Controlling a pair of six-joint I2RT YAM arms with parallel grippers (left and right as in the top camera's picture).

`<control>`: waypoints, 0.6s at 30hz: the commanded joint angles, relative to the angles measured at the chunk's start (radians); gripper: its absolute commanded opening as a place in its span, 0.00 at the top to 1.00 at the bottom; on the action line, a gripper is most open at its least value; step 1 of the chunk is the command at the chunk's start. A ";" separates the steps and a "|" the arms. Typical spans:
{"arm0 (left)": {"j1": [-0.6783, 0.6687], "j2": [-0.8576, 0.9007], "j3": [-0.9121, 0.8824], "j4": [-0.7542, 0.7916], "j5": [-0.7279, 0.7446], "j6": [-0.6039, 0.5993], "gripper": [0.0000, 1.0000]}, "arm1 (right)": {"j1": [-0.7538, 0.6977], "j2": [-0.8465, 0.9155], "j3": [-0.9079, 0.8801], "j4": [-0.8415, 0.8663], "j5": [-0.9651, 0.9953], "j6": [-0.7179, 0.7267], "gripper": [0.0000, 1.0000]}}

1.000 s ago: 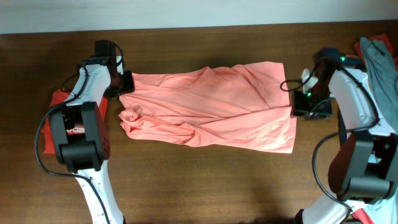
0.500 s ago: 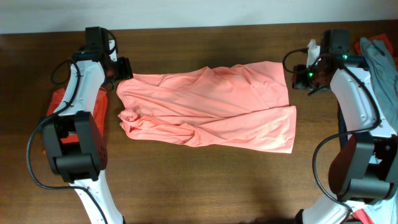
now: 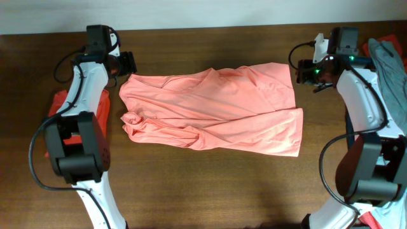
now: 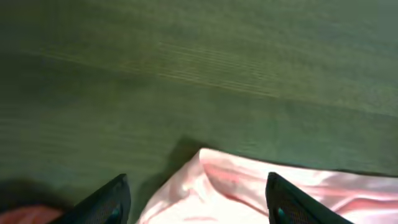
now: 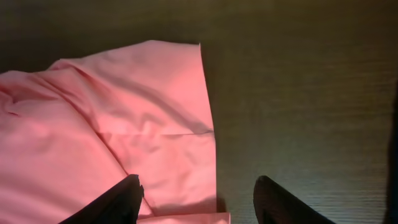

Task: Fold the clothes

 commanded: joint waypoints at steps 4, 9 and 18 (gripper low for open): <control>0.000 0.103 0.014 0.018 0.020 0.021 0.32 | -0.006 0.020 0.018 -0.005 -0.031 0.004 0.37; 0.000 0.151 0.014 0.018 0.047 0.021 0.35 | -0.006 0.020 0.018 -0.005 -0.031 0.004 0.38; 0.001 0.160 0.014 0.014 0.084 0.021 0.99 | -0.006 0.021 0.018 0.011 -0.031 0.004 0.71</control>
